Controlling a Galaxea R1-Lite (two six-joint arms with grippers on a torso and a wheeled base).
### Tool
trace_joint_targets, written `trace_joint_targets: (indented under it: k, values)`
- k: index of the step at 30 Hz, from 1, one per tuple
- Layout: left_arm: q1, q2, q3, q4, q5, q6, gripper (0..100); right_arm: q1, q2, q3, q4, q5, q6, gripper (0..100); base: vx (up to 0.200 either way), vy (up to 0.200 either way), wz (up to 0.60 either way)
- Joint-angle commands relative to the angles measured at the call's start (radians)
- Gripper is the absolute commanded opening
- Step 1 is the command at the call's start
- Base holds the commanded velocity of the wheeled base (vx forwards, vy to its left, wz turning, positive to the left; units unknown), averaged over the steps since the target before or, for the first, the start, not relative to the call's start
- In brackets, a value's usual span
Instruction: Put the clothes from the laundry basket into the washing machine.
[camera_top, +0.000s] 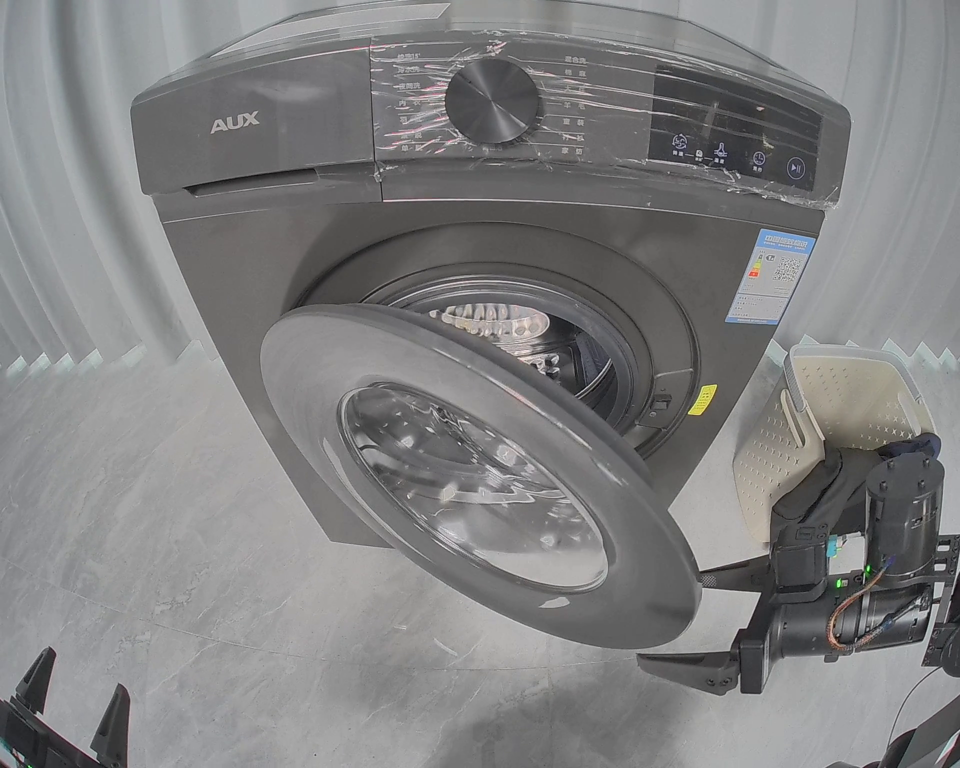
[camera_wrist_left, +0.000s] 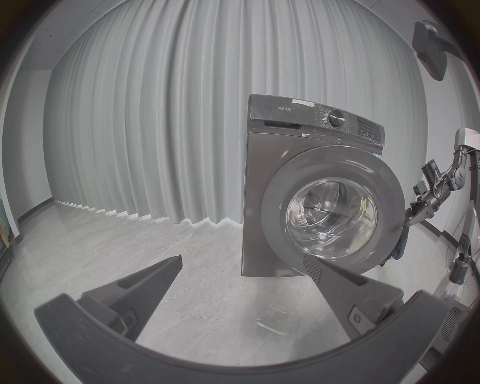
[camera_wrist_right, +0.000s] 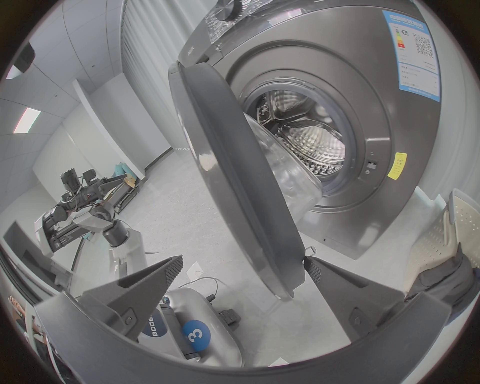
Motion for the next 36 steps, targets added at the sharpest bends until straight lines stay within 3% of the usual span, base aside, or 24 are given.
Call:
trace_joint_targets:
  k: [1,11,16,18,28,36]
  values:
    - [0.001,-0.018,0.013,0.0,0.0,-0.001,100,0.022,-0.018,0.007,-0.002,0.004,0.003,100,0.0,0.0,0.0]
    - [0.001,-0.018,0.013,0.0,0.0,0.0,100,0.002,-0.168,0.041,0.001,0.007,0.028,100,0.0,0.0,0.0]
    - [-0.001,-0.018,0.013,0.0,0.0,0.0,100,-0.009,-0.303,0.064,0.015,0.008,0.087,100,0.0,0.0,0.0]
    - [0.001,-0.018,0.013,0.0,0.0,0.0,100,-0.058,-0.327,0.059,0.018,0.011,0.103,100,0.0,0.0,0.0]
    - [-0.001,-0.018,0.013,0.0,0.0,0.0,100,-0.254,-0.168,-0.013,0.009,0.007,0.097,100,0.0,0.0,0.0]
    - [0.001,-0.018,0.013,0.0,0.0,0.0,100,-0.242,0.012,-0.019,-0.028,-0.053,0.095,100,0.0,0.0,0.0]
